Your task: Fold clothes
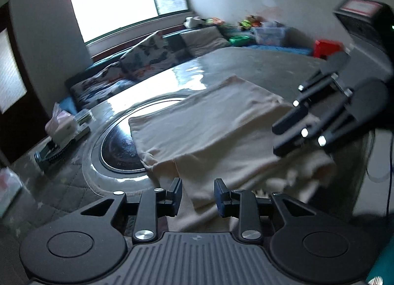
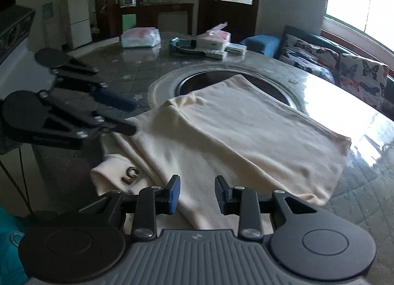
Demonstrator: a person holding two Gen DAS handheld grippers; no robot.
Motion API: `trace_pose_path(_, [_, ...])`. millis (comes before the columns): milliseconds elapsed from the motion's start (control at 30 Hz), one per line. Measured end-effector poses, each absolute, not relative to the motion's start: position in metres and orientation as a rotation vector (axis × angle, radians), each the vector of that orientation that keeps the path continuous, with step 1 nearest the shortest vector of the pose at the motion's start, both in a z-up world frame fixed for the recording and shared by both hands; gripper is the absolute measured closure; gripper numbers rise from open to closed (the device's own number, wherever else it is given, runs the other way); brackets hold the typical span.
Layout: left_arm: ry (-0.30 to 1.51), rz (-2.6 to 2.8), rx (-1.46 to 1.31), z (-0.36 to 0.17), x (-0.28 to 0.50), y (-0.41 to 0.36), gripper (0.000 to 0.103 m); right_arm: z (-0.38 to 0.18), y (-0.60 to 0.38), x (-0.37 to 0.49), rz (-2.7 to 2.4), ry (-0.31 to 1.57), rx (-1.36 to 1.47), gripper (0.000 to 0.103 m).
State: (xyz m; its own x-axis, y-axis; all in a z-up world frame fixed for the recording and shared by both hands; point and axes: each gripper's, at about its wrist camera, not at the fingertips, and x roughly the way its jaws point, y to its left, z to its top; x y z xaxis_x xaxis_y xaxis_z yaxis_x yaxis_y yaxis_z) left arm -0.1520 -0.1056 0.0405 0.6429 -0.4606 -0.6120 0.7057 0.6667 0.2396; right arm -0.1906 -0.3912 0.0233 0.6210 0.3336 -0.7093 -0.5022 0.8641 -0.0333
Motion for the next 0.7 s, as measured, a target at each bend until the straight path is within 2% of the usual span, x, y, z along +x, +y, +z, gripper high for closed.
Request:
trace_pose_path(133, [0.521, -0.749, 0.58, 0.038, -0.164, -0.095, 0.072, 0.018, -0.393, -0.191, 0.492, 0.783, -0.237, 0.073])
trace_pose_path(267, [0.494, -0.791, 0.666, 0.031, -0.178, -0.092, 0.066, 0.024, -0.397, -0.192, 0.497, 0.772, -0.219, 0.072])
trace_pose_path(367, [0.461, -0.815, 0.725, 0.023, -0.186, -0.098, 0.066, 0.029, -0.401, -0.193, 0.489, 0.764, -0.224, 0.062])
trace_pose_path(700, [0.375, -0.873, 0.745, 0.008, -0.188, -0.122, 0.068, 0.039, -0.418, -0.206, 0.435, 0.757, -0.287, 0.053])
